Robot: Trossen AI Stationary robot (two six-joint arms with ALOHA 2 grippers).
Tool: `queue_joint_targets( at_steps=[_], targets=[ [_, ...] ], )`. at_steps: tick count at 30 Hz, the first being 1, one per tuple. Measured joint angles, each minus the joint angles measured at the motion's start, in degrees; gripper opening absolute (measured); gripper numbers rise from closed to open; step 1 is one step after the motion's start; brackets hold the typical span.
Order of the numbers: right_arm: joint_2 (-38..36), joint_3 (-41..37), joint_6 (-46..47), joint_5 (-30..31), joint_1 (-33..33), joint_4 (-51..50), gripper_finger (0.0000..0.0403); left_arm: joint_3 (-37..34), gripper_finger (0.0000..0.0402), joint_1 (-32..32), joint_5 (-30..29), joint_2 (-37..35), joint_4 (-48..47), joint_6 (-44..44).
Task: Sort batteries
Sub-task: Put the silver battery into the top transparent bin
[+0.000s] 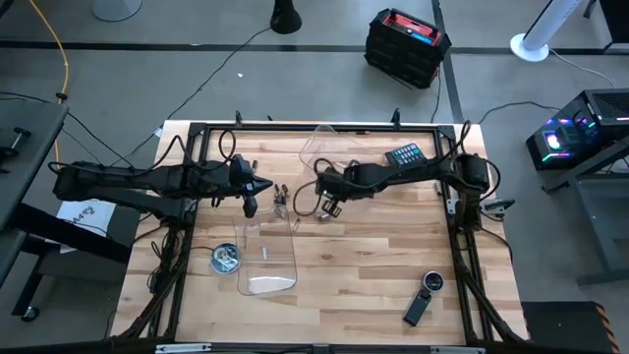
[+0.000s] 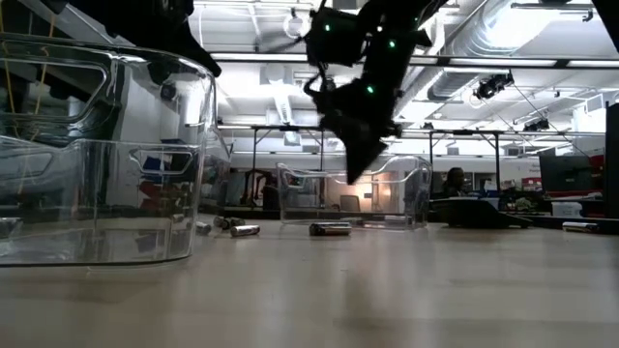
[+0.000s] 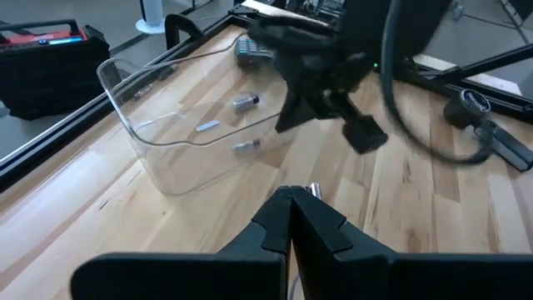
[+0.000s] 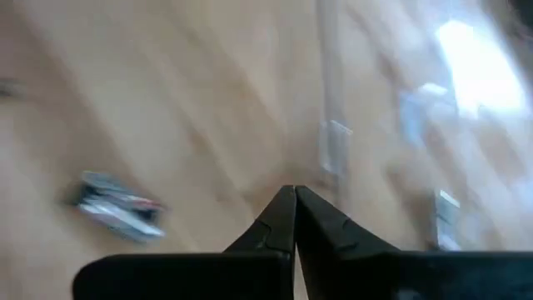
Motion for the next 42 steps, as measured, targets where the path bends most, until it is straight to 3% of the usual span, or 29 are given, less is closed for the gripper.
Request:
queue_joint_targets(
  at_steps=[4,6,12,23,36,42],
  targets=[
    [-0.68,0.00,-5.84,-15.51,1.31,8.88,0.0004,0.00,0.0000,-0.01,0.01,0.02,-0.29,-0.02],
    [0.07,0.00,-7.80,-19.82,2.91,11.16,0.0004,0.00,0.0000,-0.01,0.01,0.00,-0.57,-0.01],
    [3.26,-0.05,-14.29,-17.08,6.51,9.62,0.0031,-0.01,0.0000,-0.02,0.01,0.00,-1.88,-0.02],
    [7.04,-0.01,-23.88,-15.62,4.95,6.23,0.0156,-0.02,0.0000,-0.02,0.00,0.02,-1.66,0.00],
    [8.75,0.00,-28.65,-13.90,4.95,6.90,0.0165,-0.02,0.0001,-0.02,0.00,0.01,-1.66,0.00],
    [10.43,0.24,-26.04,-14.26,5.24,7.08,0.0165,-0.02,0.0001,-0.02,0.00,0.00,-1.66,0.00]
  ],
)
